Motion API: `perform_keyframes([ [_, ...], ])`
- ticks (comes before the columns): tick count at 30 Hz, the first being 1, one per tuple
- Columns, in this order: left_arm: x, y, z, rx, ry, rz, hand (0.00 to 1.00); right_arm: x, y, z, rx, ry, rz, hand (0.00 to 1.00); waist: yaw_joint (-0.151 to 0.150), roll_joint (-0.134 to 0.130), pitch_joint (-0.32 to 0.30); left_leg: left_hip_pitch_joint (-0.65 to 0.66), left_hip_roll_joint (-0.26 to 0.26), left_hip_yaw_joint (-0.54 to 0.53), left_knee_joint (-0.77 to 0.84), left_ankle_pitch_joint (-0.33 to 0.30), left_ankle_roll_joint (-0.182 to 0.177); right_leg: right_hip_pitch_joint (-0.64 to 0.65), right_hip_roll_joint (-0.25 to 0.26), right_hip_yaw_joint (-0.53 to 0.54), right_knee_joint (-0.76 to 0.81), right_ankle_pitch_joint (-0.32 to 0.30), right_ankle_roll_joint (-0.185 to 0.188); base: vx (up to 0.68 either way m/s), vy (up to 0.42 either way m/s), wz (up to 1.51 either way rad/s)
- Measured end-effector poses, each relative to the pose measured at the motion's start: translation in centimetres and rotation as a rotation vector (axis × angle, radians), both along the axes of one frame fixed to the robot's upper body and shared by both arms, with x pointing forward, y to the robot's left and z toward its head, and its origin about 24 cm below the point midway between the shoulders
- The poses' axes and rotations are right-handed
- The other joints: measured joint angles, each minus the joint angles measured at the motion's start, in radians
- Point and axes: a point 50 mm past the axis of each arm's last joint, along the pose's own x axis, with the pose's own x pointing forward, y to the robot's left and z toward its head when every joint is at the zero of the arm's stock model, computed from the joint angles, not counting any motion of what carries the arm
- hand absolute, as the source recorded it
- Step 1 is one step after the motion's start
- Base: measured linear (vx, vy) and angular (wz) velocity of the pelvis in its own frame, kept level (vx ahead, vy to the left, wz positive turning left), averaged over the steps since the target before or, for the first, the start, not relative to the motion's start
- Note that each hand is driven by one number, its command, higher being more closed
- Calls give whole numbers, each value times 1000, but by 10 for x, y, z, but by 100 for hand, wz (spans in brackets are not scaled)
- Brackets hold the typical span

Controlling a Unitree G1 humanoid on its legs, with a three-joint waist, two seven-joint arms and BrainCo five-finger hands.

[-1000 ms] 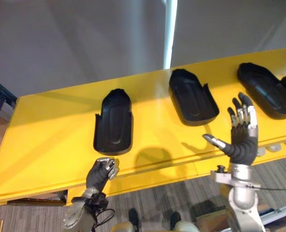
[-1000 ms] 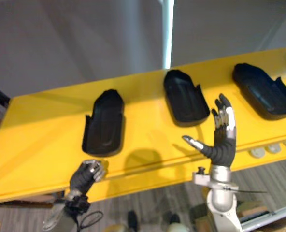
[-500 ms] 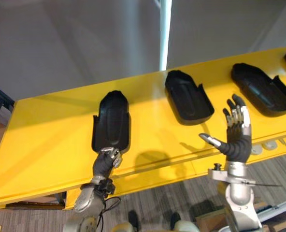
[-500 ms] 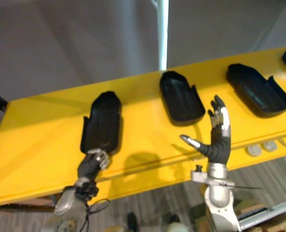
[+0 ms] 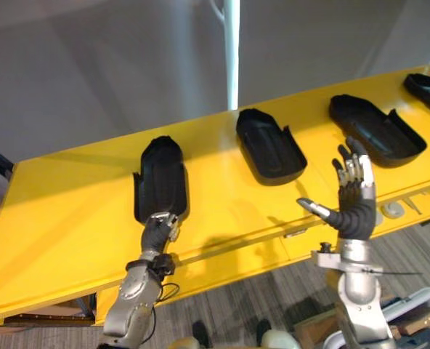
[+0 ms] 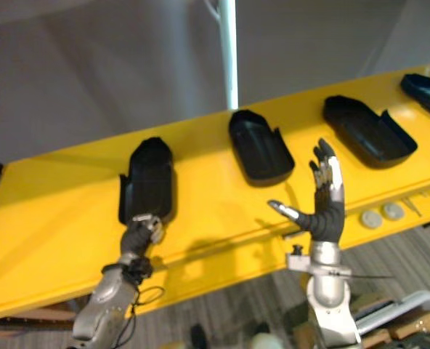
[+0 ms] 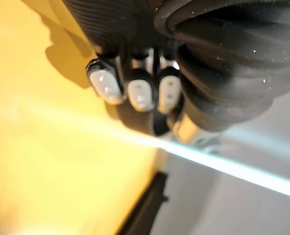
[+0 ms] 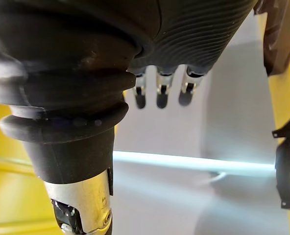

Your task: Walk over and take plastic housings, then place them on the shelf

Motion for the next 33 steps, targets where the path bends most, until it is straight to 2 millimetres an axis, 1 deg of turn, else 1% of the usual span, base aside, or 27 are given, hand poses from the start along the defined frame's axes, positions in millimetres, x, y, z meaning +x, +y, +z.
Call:
perform_keyframes([
  [3,3,2,0,1,-12,15,100,0,0,0,-1,-2,1,0,-1,0,0,0,0,2,0,0,0,-2,0,3,1,1,1,0,0,0],
  [9,2,5,0,1,-18,52,100,1,1,1,-8,-6,18,0,-9,-1,1,1,0,1,0,0,0,-1,0,4,-1,1,1,0,0,0],
  [15,2,7,-1,6,-11,60,100,0,3,1,2,-13,21,0,-10,-2,1,6,0,1,-1,0,0,4,1,4,-3,2,1,0,0,0],
  [19,2,12,-2,6,-1,76,100,2,2,-2,-3,3,23,0,-15,-9,3,21,1,3,-4,-2,-1,18,2,6,-9,2,2,3,0,-1],
  [26,1,14,-2,2,-19,82,100,1,3,-2,3,1,28,0,-17,-9,3,28,0,4,-8,-2,-1,27,3,7,-16,5,3,5,0,0],
  [27,-4,15,-3,0,-22,77,0,1,3,-3,10,0,26,0,-18,-10,2,38,0,4,-15,-2,-1,41,4,6,-25,8,3,44,2,2],
  [29,-15,15,6,-12,-64,67,0,0,3,-2,27,-14,18,0,-19,-13,1,45,-1,1,-21,-2,-1,54,5,0,-35,12,4,54,3,5],
  [30,-24,14,18,-24,-120,56,0,-1,2,-2,37,-24,10,0,-16,-14,1,43,-3,-2,-22,-2,-1,57,4,-4,-42,15,7,48,5,8],
  [31,-28,14,25,-31,-153,51,0,-1,2,-1,42,-27,4,0,-14,-14,1,41,-4,-5,-22,-2,-1,61,3,-6,-43,16,9,63,9,20],
  [32,-36,17,39,-43,-225,63,0,-1,1,-2,53,-27,-7,0,-12,-14,1,40,-7,-19,-22,-2,-1,71,1,-20,-47,17,10,56,13,32],
  [33,-42,22,53,-45,-306,85,0,-2,0,-2,65,-26,-18,0,-3,-14,1,43,-9,-27,-22,-2,-1,83,0,-31,-51,17,10,46,11,28],
])
